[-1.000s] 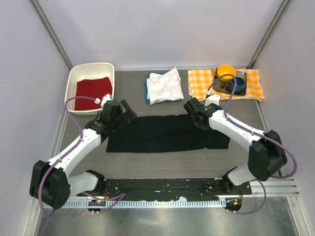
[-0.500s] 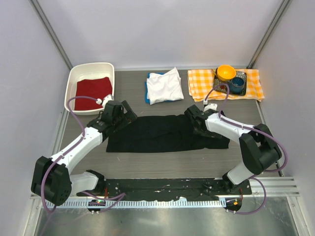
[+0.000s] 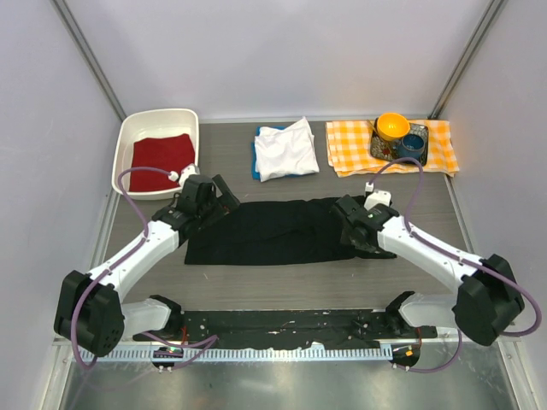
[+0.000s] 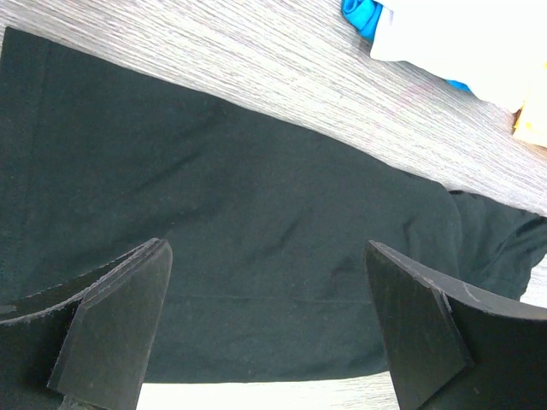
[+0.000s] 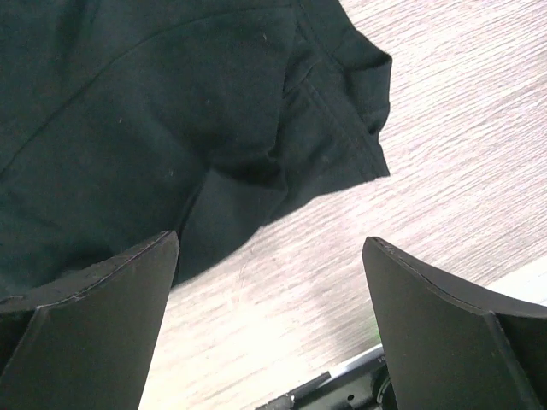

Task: Fold and stack the t-shirts

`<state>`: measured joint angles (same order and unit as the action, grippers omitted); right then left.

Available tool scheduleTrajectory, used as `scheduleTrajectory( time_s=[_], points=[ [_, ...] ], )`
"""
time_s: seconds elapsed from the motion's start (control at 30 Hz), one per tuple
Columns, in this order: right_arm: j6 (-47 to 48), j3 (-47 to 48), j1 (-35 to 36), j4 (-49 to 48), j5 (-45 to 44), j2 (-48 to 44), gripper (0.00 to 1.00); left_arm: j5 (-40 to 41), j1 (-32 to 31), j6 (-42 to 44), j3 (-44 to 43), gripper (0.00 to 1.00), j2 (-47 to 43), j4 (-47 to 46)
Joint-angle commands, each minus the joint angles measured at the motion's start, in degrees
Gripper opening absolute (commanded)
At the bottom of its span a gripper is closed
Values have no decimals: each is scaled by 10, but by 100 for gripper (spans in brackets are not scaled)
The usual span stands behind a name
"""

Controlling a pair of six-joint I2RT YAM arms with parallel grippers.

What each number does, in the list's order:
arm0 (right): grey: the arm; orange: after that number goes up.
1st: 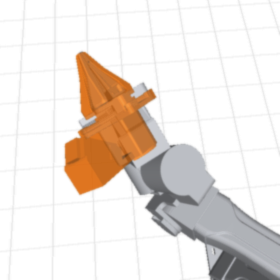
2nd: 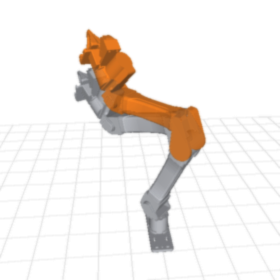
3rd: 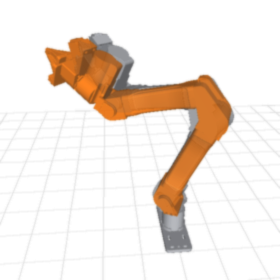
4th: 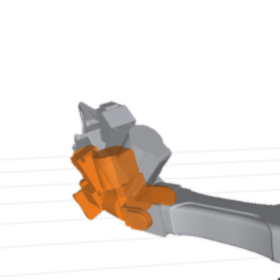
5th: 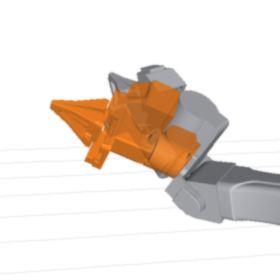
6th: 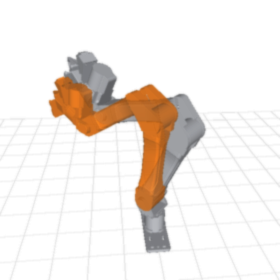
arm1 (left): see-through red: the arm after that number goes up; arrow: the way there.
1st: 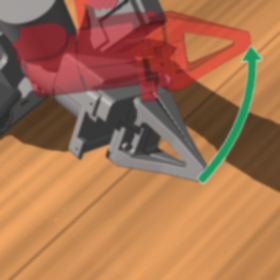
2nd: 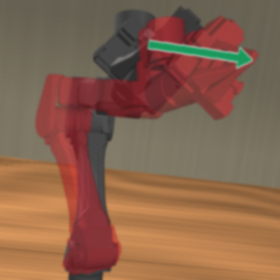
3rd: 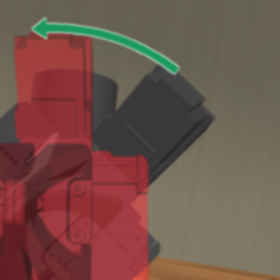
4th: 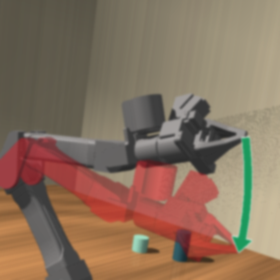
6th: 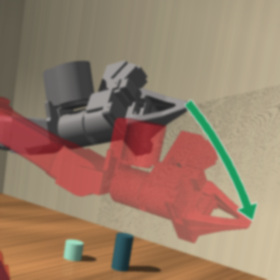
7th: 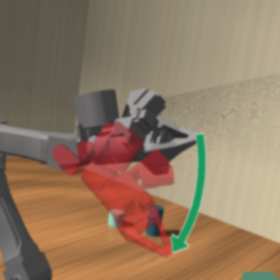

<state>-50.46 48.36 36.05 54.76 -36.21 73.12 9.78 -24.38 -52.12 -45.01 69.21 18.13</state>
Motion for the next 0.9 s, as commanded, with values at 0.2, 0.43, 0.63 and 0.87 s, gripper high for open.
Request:
scheduleTrajectory(
  time_s=[0.2, 0.43, 0.63, 0.87],
  points=[
    [-88, 29, 65, 83, -25, -37, 95, 1, -8, -2, 3, 100, -31, -28],
    [-81, 90, 63, 44, -105, 51, 96, 15, -8, 4, 5, 100, -36, -21],
    [-53, 138, 55, 9, -122, 119, 96, 16, -8, 5, 5, 100, -36, -20],
    [-56, 86, 52, -5, -113, 149, 96, 17, -8, 6, 8, 100, -33, -22]
  ],
)
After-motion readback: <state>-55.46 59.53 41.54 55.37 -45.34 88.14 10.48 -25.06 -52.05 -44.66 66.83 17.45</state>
